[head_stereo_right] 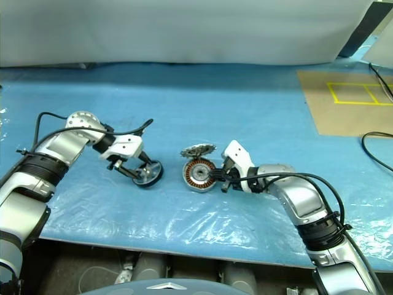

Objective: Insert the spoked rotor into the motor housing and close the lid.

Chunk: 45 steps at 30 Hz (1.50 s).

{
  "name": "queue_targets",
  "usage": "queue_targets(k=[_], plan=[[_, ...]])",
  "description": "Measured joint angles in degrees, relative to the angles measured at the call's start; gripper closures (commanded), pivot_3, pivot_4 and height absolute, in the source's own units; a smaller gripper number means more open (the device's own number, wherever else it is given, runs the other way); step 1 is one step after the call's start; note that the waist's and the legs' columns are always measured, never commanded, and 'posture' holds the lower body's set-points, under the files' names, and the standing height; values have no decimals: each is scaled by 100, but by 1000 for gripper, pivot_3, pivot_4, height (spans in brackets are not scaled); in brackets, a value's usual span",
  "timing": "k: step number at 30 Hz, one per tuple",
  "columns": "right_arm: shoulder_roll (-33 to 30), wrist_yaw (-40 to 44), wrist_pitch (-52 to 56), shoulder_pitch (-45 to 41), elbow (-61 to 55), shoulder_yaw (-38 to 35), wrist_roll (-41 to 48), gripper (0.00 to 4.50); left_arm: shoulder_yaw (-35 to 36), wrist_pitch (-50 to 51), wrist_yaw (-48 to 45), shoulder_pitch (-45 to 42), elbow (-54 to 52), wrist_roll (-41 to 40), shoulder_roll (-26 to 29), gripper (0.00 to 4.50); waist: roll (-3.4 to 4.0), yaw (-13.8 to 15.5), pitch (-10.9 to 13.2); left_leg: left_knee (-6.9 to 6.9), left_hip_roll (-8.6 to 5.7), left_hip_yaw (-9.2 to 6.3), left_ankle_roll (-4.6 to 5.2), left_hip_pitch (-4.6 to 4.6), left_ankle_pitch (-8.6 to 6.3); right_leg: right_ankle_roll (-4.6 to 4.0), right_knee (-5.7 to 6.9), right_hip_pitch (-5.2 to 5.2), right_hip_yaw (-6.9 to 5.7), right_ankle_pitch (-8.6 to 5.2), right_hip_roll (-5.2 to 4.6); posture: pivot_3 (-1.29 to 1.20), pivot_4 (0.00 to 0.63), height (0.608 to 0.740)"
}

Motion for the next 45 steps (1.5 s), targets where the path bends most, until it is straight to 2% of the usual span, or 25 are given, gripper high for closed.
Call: queue_targets(k=[23,26,29,39,45], plan=[[-8,-77,-42,51,-2,-4,-44,4500,60,-72,409,49,241,655,-283,1901,0,1,0,1,-1,-1,0,8,0,0,-1,9,0,0,-2,0,150,740],[-15,-67,-15,51,-3,-20,-24,4500,116,-82,394,48,235,648,-301,2439,0,4,0,1,-3,-2,0,8,0,0,-1,11,0,0,-4,0,150,740],[-20,-15,141,54,-5,-121,134,4500,223,-69,296,49,209,620,-303,3176,2,11,-1,-1,-11,-1,0,11,0,-1,-3,14,0,-1,-14,0,150,740],[-139,91,509,107,-150,-577,585,4500,448,-215,629,214,188,690,-406,3186,7,24,-3,-2,-21,-2,2,15,0,-7,-2,18,0,-5,-25,0,150,740],[-245,86,737,108,-230,-830,864,4500,627,-223,419,478,-44,449,-359,3186,9,20,-4,-10,-22,-1,2,15,0,-5,-4,15,0,-4,-24,0,150,740]])
